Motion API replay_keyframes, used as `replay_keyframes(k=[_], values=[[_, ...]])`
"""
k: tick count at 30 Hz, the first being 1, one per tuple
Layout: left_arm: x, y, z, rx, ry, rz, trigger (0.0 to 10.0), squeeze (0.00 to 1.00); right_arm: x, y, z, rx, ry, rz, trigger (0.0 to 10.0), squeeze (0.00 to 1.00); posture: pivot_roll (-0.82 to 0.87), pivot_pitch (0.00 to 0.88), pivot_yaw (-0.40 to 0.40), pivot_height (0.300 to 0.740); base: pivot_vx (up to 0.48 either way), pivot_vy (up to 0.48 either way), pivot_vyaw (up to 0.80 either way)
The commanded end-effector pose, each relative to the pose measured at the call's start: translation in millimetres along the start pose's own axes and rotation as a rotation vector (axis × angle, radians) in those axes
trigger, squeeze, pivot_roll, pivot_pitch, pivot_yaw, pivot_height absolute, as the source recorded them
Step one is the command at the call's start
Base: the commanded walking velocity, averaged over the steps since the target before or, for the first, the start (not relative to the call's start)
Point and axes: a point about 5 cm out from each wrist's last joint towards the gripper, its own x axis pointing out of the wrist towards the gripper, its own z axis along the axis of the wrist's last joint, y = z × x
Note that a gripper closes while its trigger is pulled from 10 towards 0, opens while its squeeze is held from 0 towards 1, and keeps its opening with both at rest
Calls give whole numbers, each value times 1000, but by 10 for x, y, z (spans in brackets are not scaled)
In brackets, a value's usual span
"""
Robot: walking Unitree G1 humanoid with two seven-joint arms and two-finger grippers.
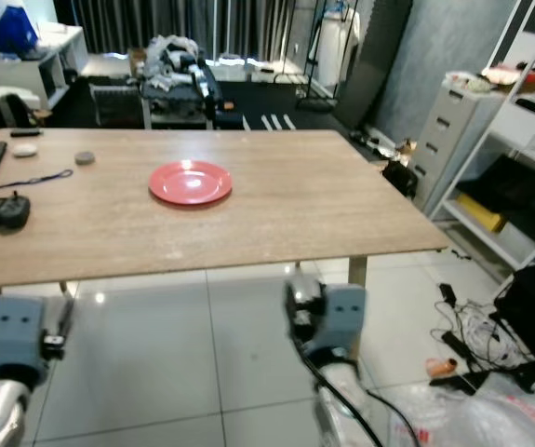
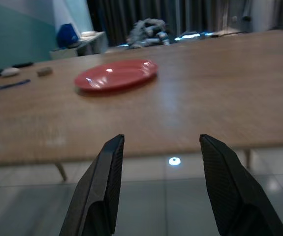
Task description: Setting the table
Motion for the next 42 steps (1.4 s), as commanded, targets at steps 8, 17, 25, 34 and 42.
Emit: replay_keyframes(k=[8, 17, 25, 34, 42], values=[[-64, -40, 160, 10, 9, -13, 10000, 0, 4, 216, 171, 62, -16, 67, 10000, 0, 81, 167, 46, 740, 480, 0, 0], [-78, -74, 204, 5, 18, -26, 10000, 0, -21, 163, 186, 44, 14, 50, 10000, 0, 78, 167, 46, 740, 480, 0, 0], [-85, -107, 246, 2, 36, -43, 10000, 0, -34, 138, 207, 31, 38, 38, 10000, 0, 77, 165, 48, 740, 480, 0, 0], [-96, -119, 253, 3, 48, -48, 10000, 0, -34, 148, 220, 24, 50, 45, 10000, 0, 82, 165, 50, 740, 480, 0, 0], [-102, -130, 246, 38, 66, -68, 10000, 0, -35, 178, 221, 21, 60, 56, 10000, 0, 82, 163, 50, 740, 480, 0, 0]])
